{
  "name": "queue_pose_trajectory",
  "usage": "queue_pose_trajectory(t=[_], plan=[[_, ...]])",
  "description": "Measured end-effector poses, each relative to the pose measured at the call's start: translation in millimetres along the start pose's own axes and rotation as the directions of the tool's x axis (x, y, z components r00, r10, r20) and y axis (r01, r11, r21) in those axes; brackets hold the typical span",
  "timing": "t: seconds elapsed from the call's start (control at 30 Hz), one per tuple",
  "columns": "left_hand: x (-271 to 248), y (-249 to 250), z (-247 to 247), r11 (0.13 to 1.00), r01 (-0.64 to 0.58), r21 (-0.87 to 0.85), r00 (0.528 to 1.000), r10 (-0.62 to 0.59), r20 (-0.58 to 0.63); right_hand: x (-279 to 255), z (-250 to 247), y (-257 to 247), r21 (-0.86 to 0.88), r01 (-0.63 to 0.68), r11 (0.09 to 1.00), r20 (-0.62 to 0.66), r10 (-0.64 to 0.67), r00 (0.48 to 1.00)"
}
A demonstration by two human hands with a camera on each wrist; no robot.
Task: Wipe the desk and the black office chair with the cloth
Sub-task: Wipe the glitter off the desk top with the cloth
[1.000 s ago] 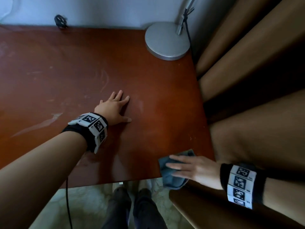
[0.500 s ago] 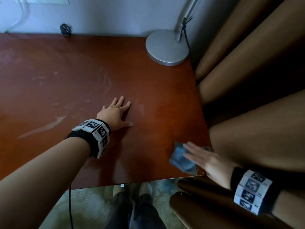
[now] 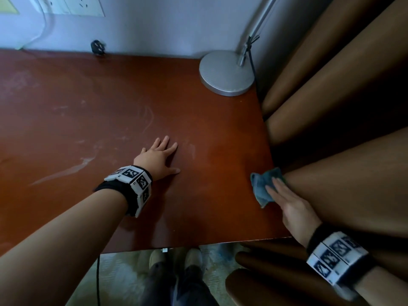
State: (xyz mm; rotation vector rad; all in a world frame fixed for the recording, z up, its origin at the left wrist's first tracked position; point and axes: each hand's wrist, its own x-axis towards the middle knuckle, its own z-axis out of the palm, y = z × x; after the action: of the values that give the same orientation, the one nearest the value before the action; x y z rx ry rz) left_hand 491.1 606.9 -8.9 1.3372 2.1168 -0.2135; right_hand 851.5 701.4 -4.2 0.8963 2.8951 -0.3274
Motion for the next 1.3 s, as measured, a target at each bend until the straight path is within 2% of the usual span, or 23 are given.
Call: queue_pose_trajectory(t=[0.07, 0.1, 0.17, 0.23, 0.27, 0.37, 0.4, 0.43, 0.47, 0.5, 0.57, 0.67, 0.73, 0.77, 0.83, 0.9, 0.97, 1.03, 1.07, 1.13, 1.2, 1.23, 1.3], plan=[[-1.0, 0.2, -0.1, 1.0, -0.005, 0.001, 1.0, 0.005, 0.006, -7.6, 10.4, -1.2, -0.074, 0.072, 0.995, 0.142, -0.061, 0.988], [-1.5, -0.8, 0.3, 1.0, -0.006, -0.001, 1.0, 0.006, 0.001, -19.2, 20.3, -0.4, -0.035, 0.136, 0.99, 0.118, -0.132, 0.984], [-3.8, -3.4, 2.8, 1.0, -0.013, -0.006, 1.0, 0.013, -0.008, -35.4, 30.1, -4.9, 0.039, 0.151, 0.988, 0.077, -0.154, 0.985], [-2.9, -3.8, 4.5, 1.0, -0.023, -0.01, 1.0, 0.023, -0.014, -35.6, 34.8, -2.2, -0.02, 0.002, 1.0, -0.029, -0.002, 1.0], [-2.2, -4.0, 5.0, 1.0, -0.023, -0.011, 1.0, 0.023, -0.013, -31.9, 30.2, -1.4, 0.025, -0.101, 0.995, -0.06, 0.102, 0.993], [-1.8, -4.2, 4.8, 1.0, -0.017, -0.012, 1.0, 0.016, -0.015, 1.0, 7.0, -5.5, 0.117, -0.329, 0.937, -0.046, 0.336, 0.941], [-2.2, -4.0, 4.4, 1.0, -0.014, -0.013, 1.0, 0.014, -0.017, 15.5, -2.0, -8.6, 0.076, -0.358, 0.931, -0.019, 0.36, 0.933], [-2.8, -3.4, 3.9, 1.0, -0.013, -0.013, 1.0, 0.013, -0.017, 30.4, -4.6, -11.8, -0.018, -0.411, 0.912, 0.088, 0.411, 0.907], [-3.4, -2.8, 3.5, 1.0, -0.013, -0.013, 1.0, 0.012, -0.015, 46.6, -12.2, -18.6, -0.047, -0.479, 0.877, 0.167, 0.48, 0.861], [-3.6, -2.0, 3.0, 1.0, -0.01, -0.013, 1.0, 0.01, -0.014, 60.7, -15.7, -27.2, -0.074, -0.52, 0.851, 0.204, 0.523, 0.827], [-4.1, -1.7, 2.4, 1.0, -0.004, -0.013, 1.0, 0.003, -0.011, 88.2, -12.1, -43.0, -0.102, -0.539, 0.836, 0.2, 0.548, 0.813], [-5.6, -1.3, 2.3, 1.0, -0.003, -0.009, 1.0, 0.003, -0.004, 109.8, -4.4, -75.2, -0.043, -0.409, 0.911, 0.189, 0.41, 0.892], [-7.2, -2.0, 0.0, 1.0, -0.011, -0.003, 1.0, 0.011, 0.012, 110.7, 0.9, -102.9, -0.039, -0.161, 0.986, 0.274, 0.165, 0.947], [-8.8, -3.8, -2.9, 1.0, -0.016, 0.008, 1.0, 0.016, 0.023, 107.7, 3.7, -111.8, -0.041, -0.03, 0.999, 0.326, 0.042, 0.944], [-14.4, -9.5, -9.5, 0.998, -0.018, 0.058, 0.999, 0.016, 0.038, 107.8, 2.8, -103.4, -0.094, 0.057, 0.994, 0.363, -0.019, 0.932], [-21.3, -18.8, -15.2, 0.99, 0.009, 0.141, 1.0, -0.013, 0.026, 121.4, -8.0, -71.7, -0.148, -0.078, 0.986, 0.29, 0.119, 0.95], [-29.0, -30.1, -15.7, 0.983, 0.047, 0.18, 0.999, -0.051, 0.019, 140.2, -17.4, -45.1, -0.171, -0.31, 0.935, 0.19, 0.34, 0.921], [-36.3, -39.5, -12.2, 0.984, 0.058, 0.167, 0.997, -0.065, 0.033, 160.4, -19.7, -51.6, -0.166, -0.392, 0.905, 0.184, 0.419, 0.889], [-38.9, -42.8, -9.7, 0.987, 0.051, 0.154, 0.998, -0.056, 0.032, 168.7, -17.4, -69.7, -0.148, -0.346, 0.926, 0.211, 0.371, 0.904], [-43.6, -49.5, -6.6, 0.99, 0.04, 0.135, 0.999, -0.041, 0.005, 174.5, -5.3, -126.1, -0.114, -0.096, 0.989, 0.286, 0.125, 0.95], [-48.1, -61.5, -6.9, 0.99, 0.056, 0.129, 0.998, -0.051, -0.043, 162.2, 4.6, -185.4, -0.096, 0.201, 0.975, 0.399, -0.148, 0.905], [-51.2, -70.3, -8.3, 0.989, 0.073, 0.126, 0.996, -0.065, -0.066, 155.2, 7.2, -202.5, -0.081, 0.279, 0.957, 0.439, -0.217, 0.872], [-57.0, -92.2, -13.6, 0.986, 0.109, 0.129, 0.99, -0.097, -0.098, 162.3, 6.1, -198.8, -0.066, 0.249, 0.966, 0.464, -0.191, 0.865]])
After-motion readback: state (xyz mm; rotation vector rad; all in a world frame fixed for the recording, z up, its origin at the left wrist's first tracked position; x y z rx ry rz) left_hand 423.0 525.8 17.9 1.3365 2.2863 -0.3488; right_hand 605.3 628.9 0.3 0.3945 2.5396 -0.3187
